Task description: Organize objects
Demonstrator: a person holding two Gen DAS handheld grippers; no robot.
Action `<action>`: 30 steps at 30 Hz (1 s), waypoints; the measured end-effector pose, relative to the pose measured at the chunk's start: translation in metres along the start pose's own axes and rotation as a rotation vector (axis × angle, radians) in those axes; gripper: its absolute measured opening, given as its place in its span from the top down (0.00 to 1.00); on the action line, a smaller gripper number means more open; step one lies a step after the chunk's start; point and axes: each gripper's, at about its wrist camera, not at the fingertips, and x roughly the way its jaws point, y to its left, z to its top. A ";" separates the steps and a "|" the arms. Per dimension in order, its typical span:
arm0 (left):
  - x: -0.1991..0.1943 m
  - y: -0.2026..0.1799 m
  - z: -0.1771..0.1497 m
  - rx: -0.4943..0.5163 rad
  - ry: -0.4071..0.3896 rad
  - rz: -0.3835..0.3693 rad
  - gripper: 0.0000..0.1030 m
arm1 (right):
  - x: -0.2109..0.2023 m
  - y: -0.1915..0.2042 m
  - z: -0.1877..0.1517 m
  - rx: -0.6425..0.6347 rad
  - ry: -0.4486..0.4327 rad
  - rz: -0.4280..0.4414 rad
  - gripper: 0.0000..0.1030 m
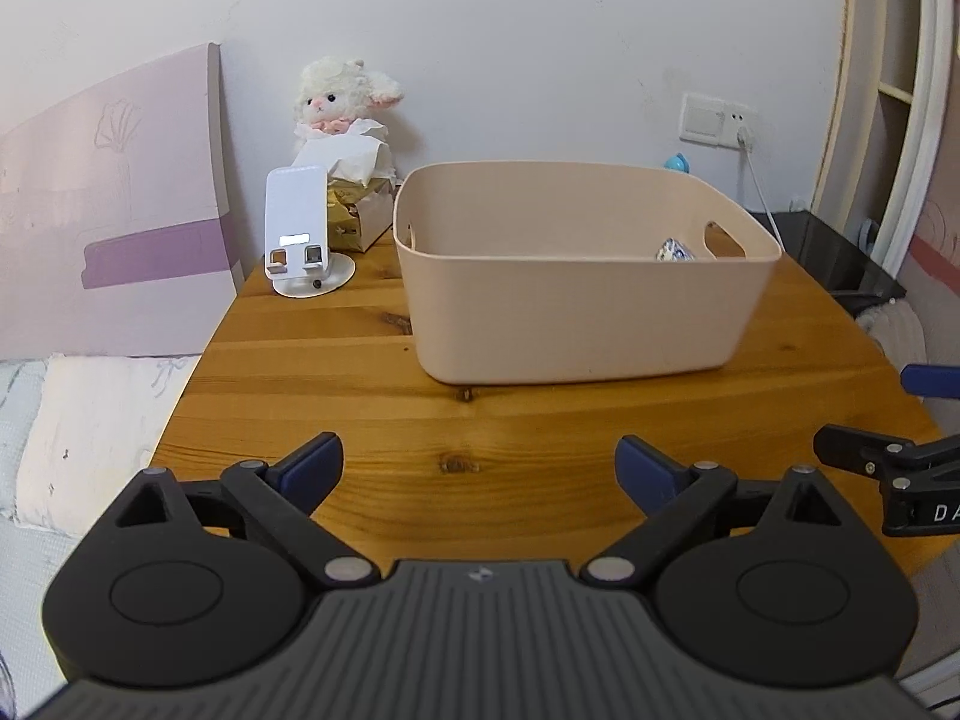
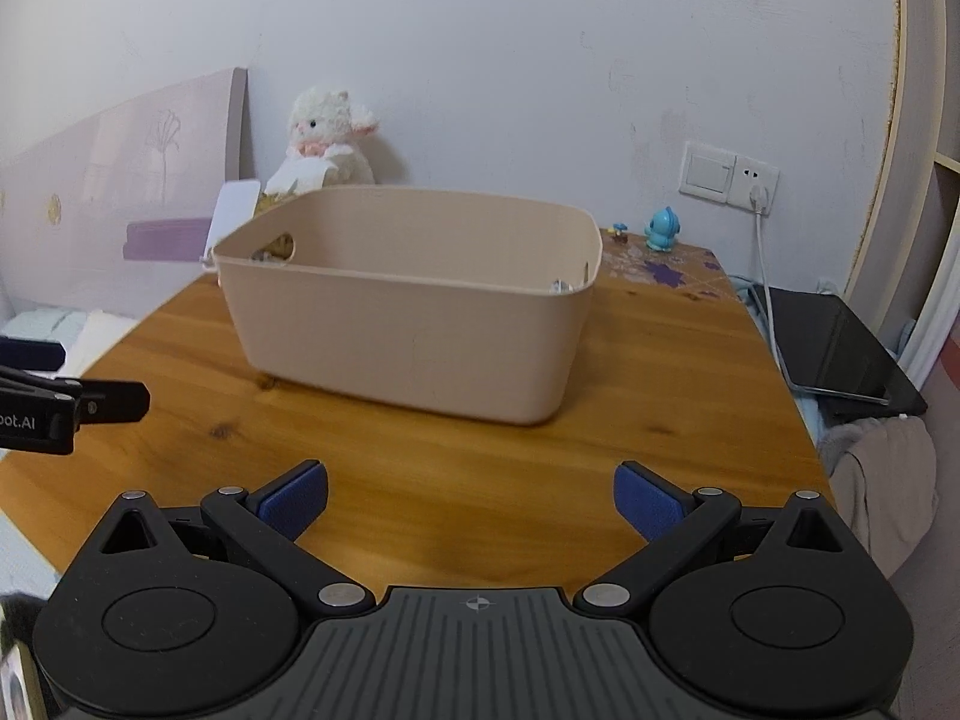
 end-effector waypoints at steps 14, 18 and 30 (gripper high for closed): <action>-0.011 -0.022 -0.031 0.042 -0.006 -0.023 0.05 | -0.028 0.002 -0.022 0.017 -0.008 -0.014 0.00; -0.013 -0.023 -0.034 0.026 -0.007 -0.028 0.05 | -0.034 0.003 -0.025 0.026 -0.009 -0.010 0.00; -0.026 -0.031 -0.038 0.021 -0.034 -0.039 0.05 | -0.045 0.004 -0.030 0.043 -0.005 0.011 0.00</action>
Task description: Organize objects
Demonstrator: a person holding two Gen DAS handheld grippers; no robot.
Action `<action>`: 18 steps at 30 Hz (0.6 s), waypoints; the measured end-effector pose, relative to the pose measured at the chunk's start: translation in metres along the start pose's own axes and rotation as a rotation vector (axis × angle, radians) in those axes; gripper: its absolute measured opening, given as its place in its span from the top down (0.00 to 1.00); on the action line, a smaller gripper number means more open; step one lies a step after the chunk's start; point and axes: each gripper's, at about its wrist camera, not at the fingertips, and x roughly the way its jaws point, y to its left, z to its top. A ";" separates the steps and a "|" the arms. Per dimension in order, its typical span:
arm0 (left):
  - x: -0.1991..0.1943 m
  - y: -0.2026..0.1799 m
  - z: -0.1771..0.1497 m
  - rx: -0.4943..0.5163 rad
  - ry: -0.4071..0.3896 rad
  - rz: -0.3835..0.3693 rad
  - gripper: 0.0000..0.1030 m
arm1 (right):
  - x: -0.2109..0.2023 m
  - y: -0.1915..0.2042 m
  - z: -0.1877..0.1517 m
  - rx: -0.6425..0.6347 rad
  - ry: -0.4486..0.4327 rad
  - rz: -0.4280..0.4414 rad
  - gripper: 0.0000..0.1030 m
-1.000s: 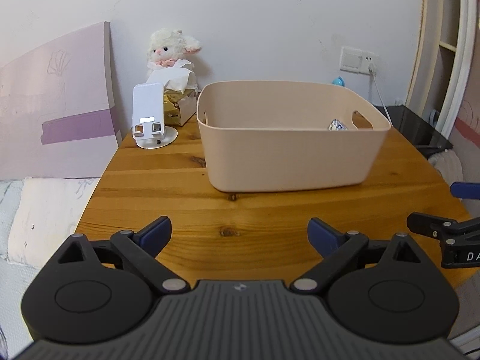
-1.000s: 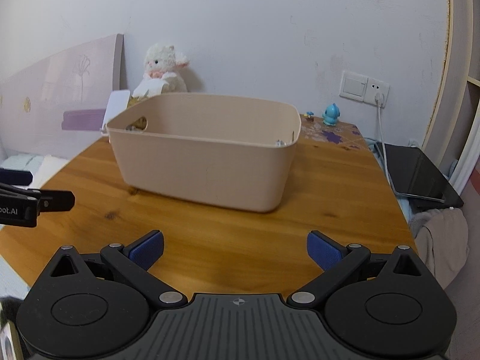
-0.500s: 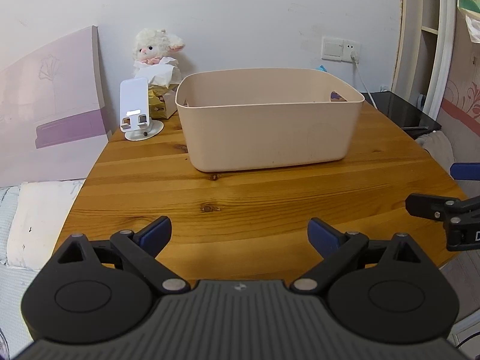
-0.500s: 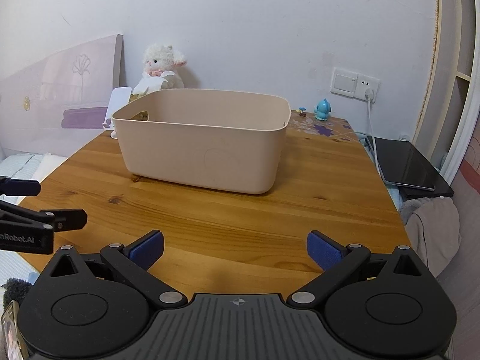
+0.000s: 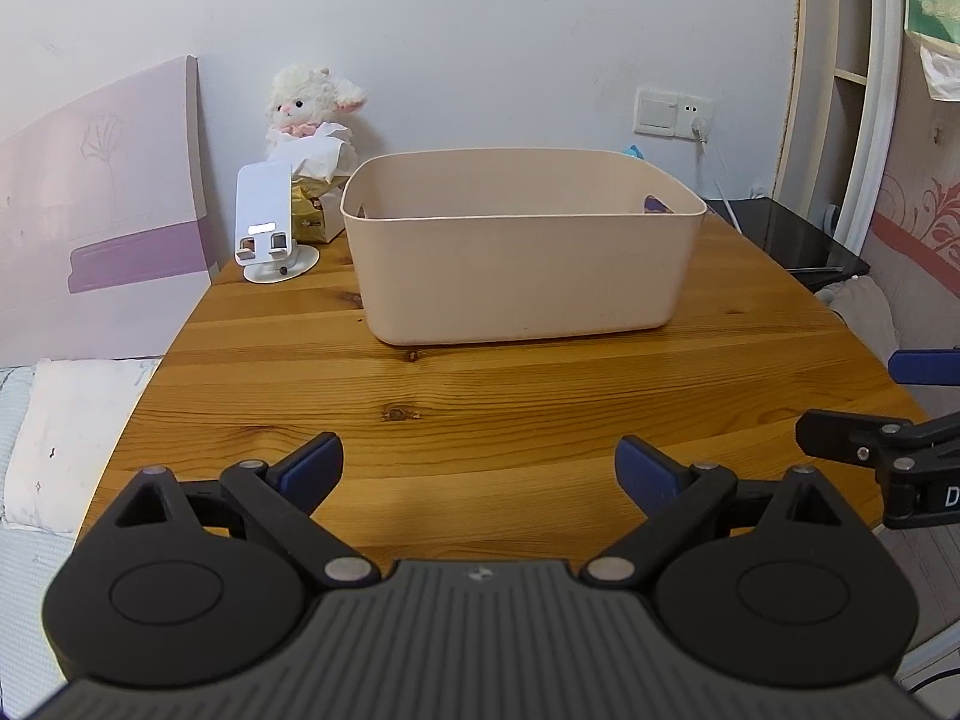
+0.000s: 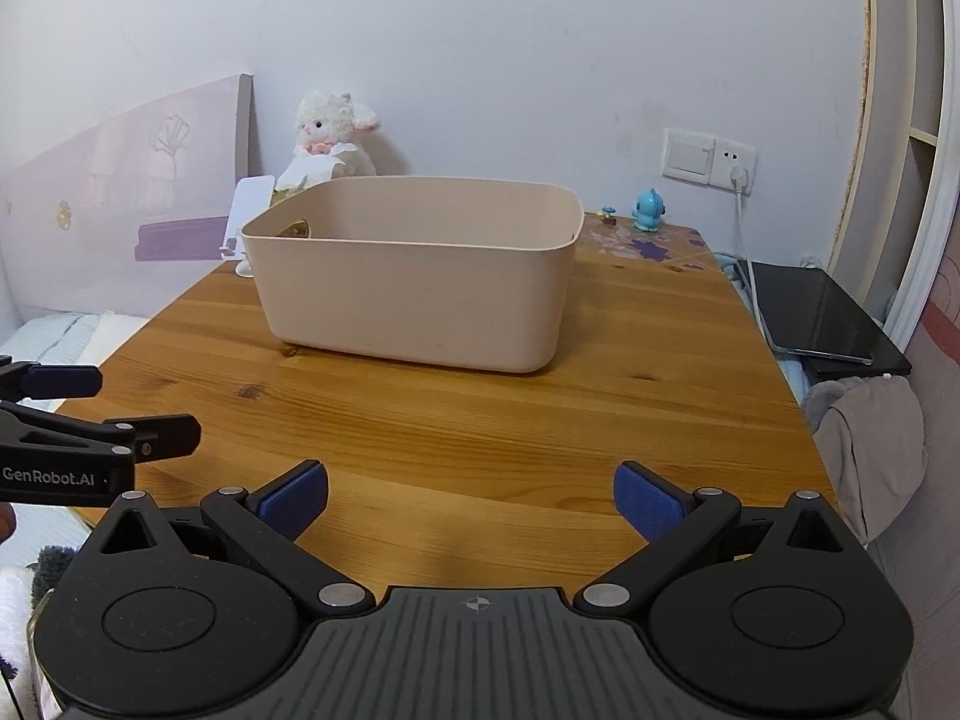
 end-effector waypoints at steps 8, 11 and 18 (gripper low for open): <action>-0.007 0.000 0.001 -0.019 -0.011 -0.026 0.05 | -0.006 0.005 0.002 -0.005 -0.008 0.020 0.00; -0.009 0.000 0.001 -0.027 -0.013 -0.029 0.05 | -0.008 0.007 0.002 -0.007 -0.015 0.029 0.00; -0.012 0.002 0.000 -0.030 -0.015 -0.032 0.05 | -0.010 0.011 0.005 -0.006 -0.029 0.049 0.00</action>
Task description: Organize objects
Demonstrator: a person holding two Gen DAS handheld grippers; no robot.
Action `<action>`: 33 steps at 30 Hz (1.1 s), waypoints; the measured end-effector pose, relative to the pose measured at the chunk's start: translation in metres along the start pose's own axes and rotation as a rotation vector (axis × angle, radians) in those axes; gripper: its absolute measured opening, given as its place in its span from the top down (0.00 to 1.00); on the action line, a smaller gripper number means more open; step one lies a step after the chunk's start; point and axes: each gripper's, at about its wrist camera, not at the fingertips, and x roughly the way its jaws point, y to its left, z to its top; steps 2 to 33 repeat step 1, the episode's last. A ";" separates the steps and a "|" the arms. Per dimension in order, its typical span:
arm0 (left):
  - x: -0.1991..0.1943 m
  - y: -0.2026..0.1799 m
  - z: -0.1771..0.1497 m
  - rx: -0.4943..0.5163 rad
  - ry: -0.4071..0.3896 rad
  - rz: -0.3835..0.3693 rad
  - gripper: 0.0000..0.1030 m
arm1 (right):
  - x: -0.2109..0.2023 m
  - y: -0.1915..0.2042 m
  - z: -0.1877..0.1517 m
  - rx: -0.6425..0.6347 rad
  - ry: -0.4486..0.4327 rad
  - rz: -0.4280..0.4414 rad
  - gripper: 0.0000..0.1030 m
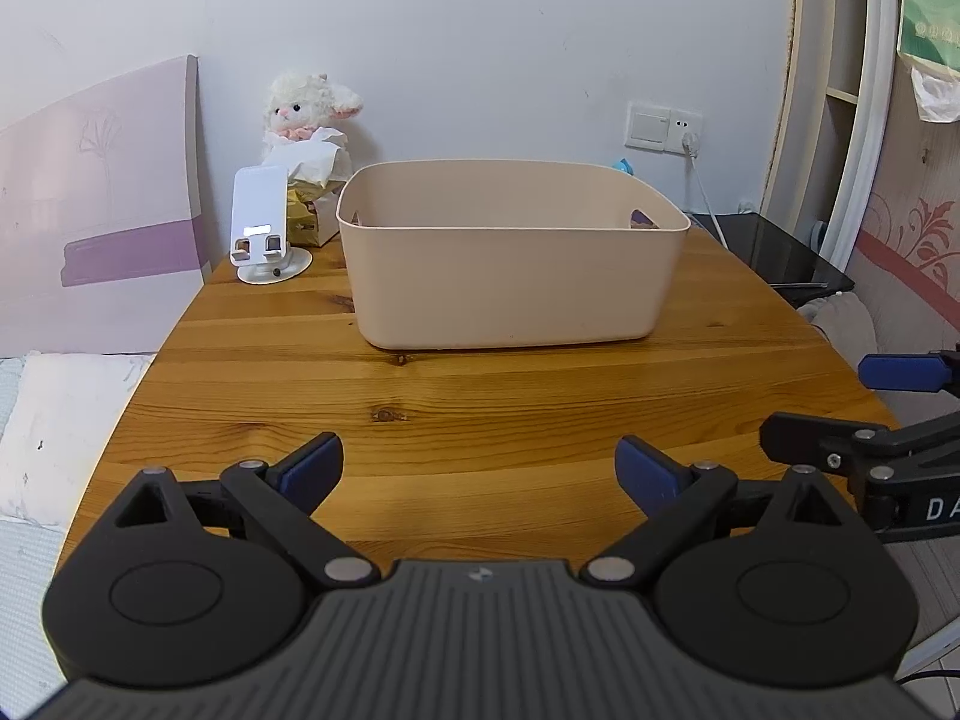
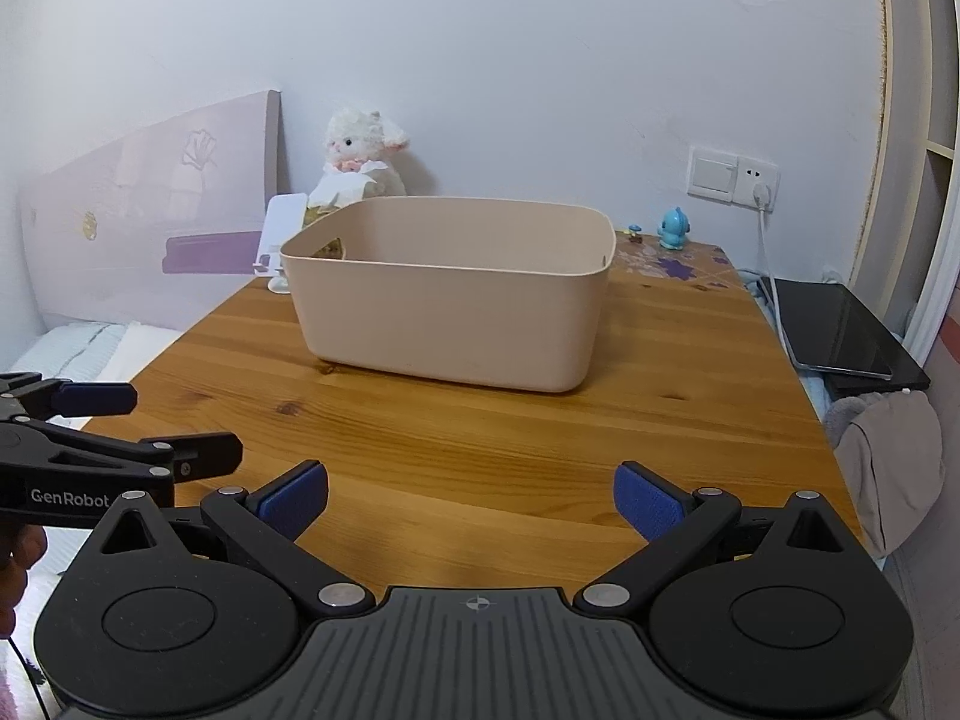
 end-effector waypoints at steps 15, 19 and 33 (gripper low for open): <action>0.000 0.000 0.000 -0.001 -0.002 0.001 0.05 | 0.000 0.000 0.000 0.000 -0.001 0.002 0.00; 0.000 0.000 0.000 -0.001 -0.002 0.001 0.05 | 0.000 0.000 0.000 0.000 -0.001 0.002 0.00; 0.000 0.000 0.000 -0.001 -0.002 0.001 0.05 | 0.000 0.000 0.000 0.000 -0.001 0.002 0.00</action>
